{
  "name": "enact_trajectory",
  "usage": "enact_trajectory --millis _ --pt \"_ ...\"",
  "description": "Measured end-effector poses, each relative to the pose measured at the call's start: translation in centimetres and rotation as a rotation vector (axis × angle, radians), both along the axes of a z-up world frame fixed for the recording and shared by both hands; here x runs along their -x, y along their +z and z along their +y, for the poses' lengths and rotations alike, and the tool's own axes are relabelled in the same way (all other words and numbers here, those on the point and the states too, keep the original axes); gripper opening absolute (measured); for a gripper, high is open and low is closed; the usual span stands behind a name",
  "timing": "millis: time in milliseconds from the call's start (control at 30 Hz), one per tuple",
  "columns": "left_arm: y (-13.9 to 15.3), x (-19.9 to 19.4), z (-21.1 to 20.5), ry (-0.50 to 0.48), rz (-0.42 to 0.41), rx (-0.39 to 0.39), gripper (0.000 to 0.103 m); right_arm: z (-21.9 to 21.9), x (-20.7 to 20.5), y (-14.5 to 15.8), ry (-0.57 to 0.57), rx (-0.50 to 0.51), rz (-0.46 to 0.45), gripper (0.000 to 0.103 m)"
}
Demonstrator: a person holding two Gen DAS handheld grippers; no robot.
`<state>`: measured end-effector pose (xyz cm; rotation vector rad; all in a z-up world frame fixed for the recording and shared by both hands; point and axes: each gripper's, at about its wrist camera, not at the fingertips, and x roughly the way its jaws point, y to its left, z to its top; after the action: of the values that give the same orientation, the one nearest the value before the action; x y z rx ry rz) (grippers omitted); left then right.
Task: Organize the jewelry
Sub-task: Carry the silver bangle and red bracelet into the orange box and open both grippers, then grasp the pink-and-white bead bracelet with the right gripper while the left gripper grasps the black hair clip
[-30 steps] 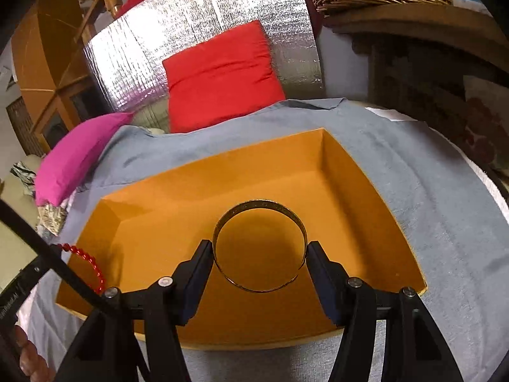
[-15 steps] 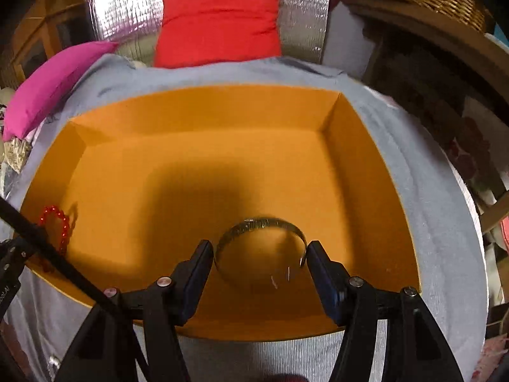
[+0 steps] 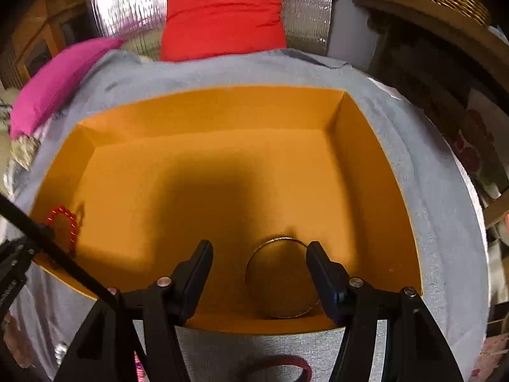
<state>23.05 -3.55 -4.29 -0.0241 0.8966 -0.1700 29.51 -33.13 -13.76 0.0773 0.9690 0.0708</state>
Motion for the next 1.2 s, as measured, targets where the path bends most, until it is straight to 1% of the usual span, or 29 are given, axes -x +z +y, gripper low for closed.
enact_trajectory --millis 67,133,233,333,433,533,633,767,833,867,900,1033,1067,1133,1200 --pt "0.8 0.8 0.4 0.007 -0.028 0.002 0.034 -0.5 0.8 1.1 -0.008 -0.016 -0.050 0.068" --pt "1.5 1.8 0.8 0.013 -0.060 -0.009 0.039 -1.3 2.0 2.3 -0.023 -0.024 -0.102 0.070" --pt "2.4 3.5 1.1 0.004 -0.088 -0.027 0.039 -3.0 4.2 3.3 -0.041 -0.093 -0.136 0.072" --pt "2.6 5.7 1.6 -0.009 -0.100 -0.047 0.039 -5.3 6.6 3.7 -0.067 -0.182 -0.137 0.072" --pt "2.2 8.4 2.3 -0.026 -0.103 -0.080 0.043 -7.2 8.9 3.8 -0.089 -0.246 -0.131 0.072" --pt "1.3 10.3 3.0 -0.033 -0.083 -0.105 0.045 -8.4 11.2 3.1 -0.097 -0.305 -0.120 0.072" --pt "0.5 12.0 4.0 -0.019 -0.047 -0.077 0.045 -9.3 13.9 2.0 -0.105 -0.391 -0.090 0.072" --pt "-0.5 13.5 4.5 -0.014 -0.008 -0.040 0.045 -9.9 15.3 0.8 -0.114 -0.493 -0.056 0.071" --pt "-0.8 13.0 4.6 -0.010 -0.003 -0.042 0.045 -9.5 15.0 0.3 -0.103 -0.548 -0.040 0.071" --pt "-1.0 12.6 4.6 -0.002 -0.005 -0.049 0.045 -9.2 14.8 0.0 -0.094 -0.560 -0.027 0.069" --pt "-1.1 12.3 4.8 0.006 -0.003 -0.053 0.045 -8.4 14.4 -0.3 -0.079 -0.571 -0.010 0.066" --pt "-1.4 11.3 4.8 0.006 0.002 -0.037 0.045 -4.0 12.2 -1.2 0.014 -0.627 0.053 0.061" --pt "-1.4 11.2 4.7 -0.006 -0.001 -0.036 0.045 -3.0 11.8 -1.5 0.034 -0.630 0.066 0.058" --pt "-1.4 11.0 4.3 -0.031 0.002 -0.022 0.045 -0.7 10.6 -2.0 0.065 -0.629 0.098 0.057" --pt "-1.5 10.9 4.1 -0.044 0.007 -0.010 0.045 1.0 9.7 -2.9 0.071 -0.619 0.130 0.051"
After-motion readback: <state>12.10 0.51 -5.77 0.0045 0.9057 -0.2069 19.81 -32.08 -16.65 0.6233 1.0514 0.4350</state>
